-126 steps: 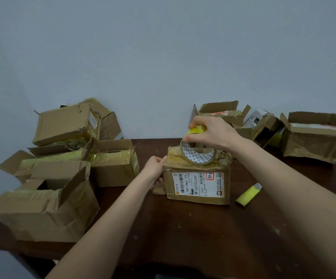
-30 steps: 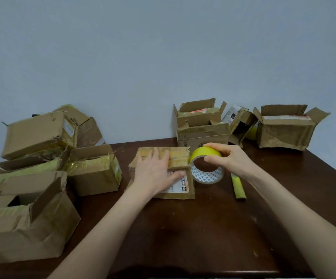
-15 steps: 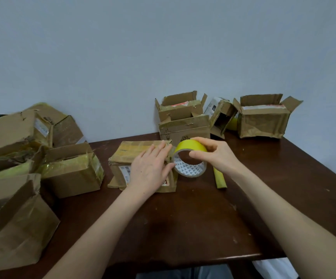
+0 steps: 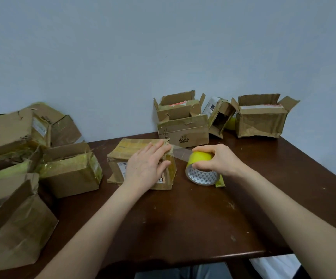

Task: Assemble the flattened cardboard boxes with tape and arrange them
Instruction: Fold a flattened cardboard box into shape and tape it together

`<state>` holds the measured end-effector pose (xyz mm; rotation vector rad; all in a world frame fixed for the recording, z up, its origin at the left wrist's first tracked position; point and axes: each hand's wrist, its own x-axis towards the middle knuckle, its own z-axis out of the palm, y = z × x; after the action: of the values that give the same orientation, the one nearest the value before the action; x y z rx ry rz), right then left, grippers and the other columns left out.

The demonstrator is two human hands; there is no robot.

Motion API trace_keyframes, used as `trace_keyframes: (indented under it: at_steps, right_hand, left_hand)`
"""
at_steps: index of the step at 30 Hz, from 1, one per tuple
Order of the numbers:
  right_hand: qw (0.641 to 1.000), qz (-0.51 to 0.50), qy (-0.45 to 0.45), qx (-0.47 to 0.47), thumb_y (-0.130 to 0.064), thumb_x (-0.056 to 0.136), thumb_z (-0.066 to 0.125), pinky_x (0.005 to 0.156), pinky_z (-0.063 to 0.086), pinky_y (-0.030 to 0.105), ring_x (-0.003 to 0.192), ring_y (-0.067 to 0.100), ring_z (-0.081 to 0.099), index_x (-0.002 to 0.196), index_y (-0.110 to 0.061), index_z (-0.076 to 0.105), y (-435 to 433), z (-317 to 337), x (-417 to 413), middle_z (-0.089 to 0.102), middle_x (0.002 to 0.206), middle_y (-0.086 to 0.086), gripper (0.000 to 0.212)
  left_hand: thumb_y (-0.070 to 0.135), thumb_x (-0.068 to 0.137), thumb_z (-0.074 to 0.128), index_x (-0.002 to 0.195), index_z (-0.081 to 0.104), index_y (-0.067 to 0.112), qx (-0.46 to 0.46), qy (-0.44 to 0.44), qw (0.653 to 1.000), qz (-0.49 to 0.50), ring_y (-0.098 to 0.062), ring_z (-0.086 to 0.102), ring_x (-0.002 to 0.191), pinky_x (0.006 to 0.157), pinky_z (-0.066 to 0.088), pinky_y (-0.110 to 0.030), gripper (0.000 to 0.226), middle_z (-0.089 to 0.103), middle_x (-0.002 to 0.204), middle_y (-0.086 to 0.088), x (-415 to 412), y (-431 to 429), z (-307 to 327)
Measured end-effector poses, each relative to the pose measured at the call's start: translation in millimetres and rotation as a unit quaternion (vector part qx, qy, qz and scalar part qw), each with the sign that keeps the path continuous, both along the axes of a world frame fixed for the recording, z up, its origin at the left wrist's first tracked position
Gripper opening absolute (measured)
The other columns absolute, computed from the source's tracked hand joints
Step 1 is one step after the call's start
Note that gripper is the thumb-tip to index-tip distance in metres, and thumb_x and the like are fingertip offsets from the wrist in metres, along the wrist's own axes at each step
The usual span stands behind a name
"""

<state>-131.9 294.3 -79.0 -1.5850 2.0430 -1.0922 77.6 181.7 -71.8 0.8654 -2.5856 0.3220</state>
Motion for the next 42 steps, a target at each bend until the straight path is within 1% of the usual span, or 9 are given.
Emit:
trace_keyframes:
  at_steps: [7, 11, 14, 17, 21, 23, 31, 38, 42]
  right_hand:
    - [1.000, -0.011, 0.003, 0.020, -0.046, 0.074, 0.077, 0.085, 0.040, 0.025, 0.110, 0.010, 0.049, 0.126, -0.032, 0.061, -2, 0, 3, 0.055, 0.117, -0.010, 0.056]
    - [0.996, -0.048, -0.067, -0.018, -0.050, 0.090, 0.058, 0.100, 0.043, 0.035, 0.118, 0.014, 0.053, 0.125, -0.028, 0.063, 10, -4, -1, 0.061, 0.125, -0.006, 0.041]
    - [0.986, -0.162, -0.033, -0.033, -0.033, 0.097, 0.052, 0.091, 0.048, 0.035, 0.105, 0.020, 0.061, 0.101, -0.024, 0.069, 22, -7, -11, 0.069, 0.109, 0.000, 0.020]
    - [0.981, -0.177, 0.049, 0.070, -0.021, 0.095, 0.049, 0.086, 0.050, 0.033, 0.103, 0.024, 0.062, 0.093, -0.035, 0.064, 31, -16, -16, 0.068, 0.113, 0.002, 0.021]
    - [0.971, -0.145, 0.087, 0.167, -0.029, 0.095, 0.047, 0.079, 0.049, 0.031, 0.105, 0.025, 0.061, 0.108, -0.037, 0.067, 33, -28, -7, 0.063, 0.122, 0.001, 0.025]
    - [0.966, -0.171, 0.094, 0.172, -0.038, 0.090, 0.058, 0.079, 0.050, 0.032, 0.101, 0.024, 0.061, 0.101, -0.033, 0.066, 33, -25, -4, 0.065, 0.114, 0.001, 0.015]
    - [0.940, -0.243, 0.045, 0.234, -0.041, 0.077, 0.070, 0.067, 0.044, 0.030, 0.088, 0.026, 0.057, 0.088, -0.013, 0.052, 30, -13, 6, 0.054, 0.094, 0.005, 0.035]
    - [0.950, -0.279, -0.084, 0.115, -0.027, 0.078, 0.073, 0.062, 0.048, 0.030, 0.073, 0.021, 0.062, 0.077, -0.005, 0.069, 37, -7, -15, 0.066, 0.079, 0.008, 0.022]
    - [0.939, -0.192, -0.274, -0.075, -0.018, 0.086, 0.069, 0.051, 0.040, 0.021, 0.053, 0.012, 0.047, 0.078, -0.004, 0.071, 32, 23, -2, 0.055, 0.059, 0.003, 0.016]
  left_hand:
    - [0.047, 0.096, 0.044, 0.139, 0.040, 0.040, 0.032, -0.011, 0.999, 0.008, -0.016, 0.029, 0.142, 0.108, 0.034, -0.034, 0.044, 0.029, 0.154, 0.010, -3, 4, 10]
    - [0.046, 0.096, 0.045, 0.139, 0.039, 0.042, 0.060, -0.036, 0.998, 0.001, -0.016, 0.028, 0.142, 0.109, 0.033, -0.037, 0.044, 0.026, 0.156, 0.010, -2, 4, 16]
    - [0.043, 0.095, 0.050, 0.140, 0.042, 0.037, 0.053, -0.020, 0.998, 0.004, -0.016, 0.031, 0.140, 0.111, 0.032, -0.039, 0.046, 0.027, 0.155, 0.009, -2, 9, 18]
    - [0.036, 0.093, 0.055, 0.141, 0.044, 0.029, 0.035, -0.004, 0.999, -0.006, -0.012, 0.036, 0.136, 0.107, 0.037, -0.033, 0.049, 0.033, 0.152, 0.010, -4, 13, 16]
    - [0.035, 0.094, 0.050, 0.141, 0.044, 0.029, 0.075, -0.009, 0.997, 0.006, -0.009, 0.037, 0.135, 0.098, 0.045, -0.031, 0.048, 0.030, 0.153, 0.015, -6, 14, 22]
    - [0.033, 0.094, 0.044, 0.140, 0.045, 0.029, 0.088, -0.013, 0.996, 0.008, -0.008, 0.035, 0.136, 0.098, 0.044, -0.031, 0.046, 0.027, 0.154, 0.015, -6, 15, 24]
    - [0.032, 0.097, 0.038, 0.127, 0.059, 0.033, 0.123, 0.002, 0.992, -0.007, -0.011, 0.033, 0.138, 0.102, 0.043, -0.035, 0.036, 0.027, 0.155, 0.012, -5, 13, 23]
    - [0.024, 0.098, 0.043, 0.138, 0.050, 0.024, 0.189, 0.138, 0.972, -0.033, -0.013, 0.037, 0.135, 0.109, 0.030, -0.032, 0.040, 0.041, 0.148, 0.004, 0, 18, 35]
    - [0.025, 0.095, 0.054, 0.119, 0.066, 0.018, 0.195, 0.315, 0.928, -0.039, -0.007, 0.060, 0.103, 0.093, 0.046, -0.023, 0.028, 0.067, 0.117, 0.002, -17, 42, 56]
